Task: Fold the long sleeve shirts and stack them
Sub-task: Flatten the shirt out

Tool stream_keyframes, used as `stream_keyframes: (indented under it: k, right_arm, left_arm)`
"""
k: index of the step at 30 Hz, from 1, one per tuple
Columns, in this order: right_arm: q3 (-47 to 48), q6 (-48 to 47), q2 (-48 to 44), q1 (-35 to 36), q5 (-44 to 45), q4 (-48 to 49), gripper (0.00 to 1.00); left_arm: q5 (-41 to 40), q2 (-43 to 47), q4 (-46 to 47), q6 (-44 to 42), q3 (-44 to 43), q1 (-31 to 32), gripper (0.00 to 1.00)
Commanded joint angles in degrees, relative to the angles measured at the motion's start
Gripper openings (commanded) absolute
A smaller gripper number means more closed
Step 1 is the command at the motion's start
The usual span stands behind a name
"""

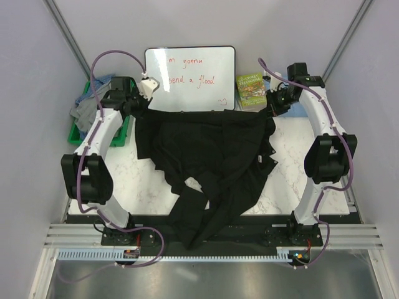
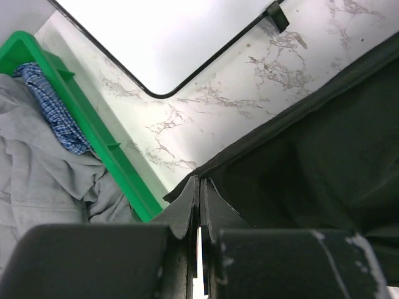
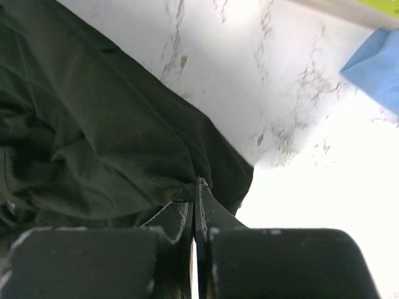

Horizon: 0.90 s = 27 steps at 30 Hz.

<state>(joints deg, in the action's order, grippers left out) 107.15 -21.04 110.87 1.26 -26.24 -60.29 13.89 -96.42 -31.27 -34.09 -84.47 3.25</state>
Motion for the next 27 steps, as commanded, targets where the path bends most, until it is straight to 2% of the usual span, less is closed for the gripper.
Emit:
stream_keyframes:
  k: [1, 2, 3, 5, 6, 8, 12, 17, 27]
  right_arm:
    - [3.2, 4.1, 2.4, 0.7, -1.5, 5.6, 0.00]
    - [3.8, 3.7, 3.0, 0.8, -0.8, 5.8, 0.04]
    - [5.0, 4.0, 3.6, 0.7, -0.4, 5.6, 0.21]
    - [5.6, 4.2, 4.6, 0.6, 1.4, 4.8, 0.42]
    - [4.8, 4.9, 4.4, -0.1, 1.5, 4.7, 0.56]
    - [1.9, 5.6, 3.0, -1.0, 1.2, 4.3, 0.64]
    - [-5.7, 7.5, -0.5, -6.2, -4.6, 3.9, 0.65]
    - [-13.7, 13.5, -2.1, -6.4, -15.7, 9.0, 0.60]
    - [-9.6, 19.9, 7.1, -6.2, -20.2, 14.5, 0.46]
  left_arm:
    - [2.2, -2.6, -1.4, 3.1, -0.5, 0.4, 0.02]
    - [1.8, -3.2, -1.3, 3.4, -1.5, 0.4, 0.02]
    - [1.7, -3.7, -1.3, 3.5, -1.8, 0.4, 0.02]
    - [1.6, -5.1, -1.3, 3.5, -2.6, 0.4, 0.02]
    - [1.6, -5.5, -1.3, 3.8, -2.8, 0.4, 0.02]
    - [1.7, -6.6, -1.3, 3.8, -3.2, 0.4, 0.02]
    - [1.8, -8.1, -1.4, 4.3, -4.4, 0.4, 0.02]
    - [1.8, -8.5, -1.8, 4.0, -4.5, 0.4, 0.02]
    - [0.7, -7.2, -3.0, 2.4, -2.6, 0.4, 0.02]
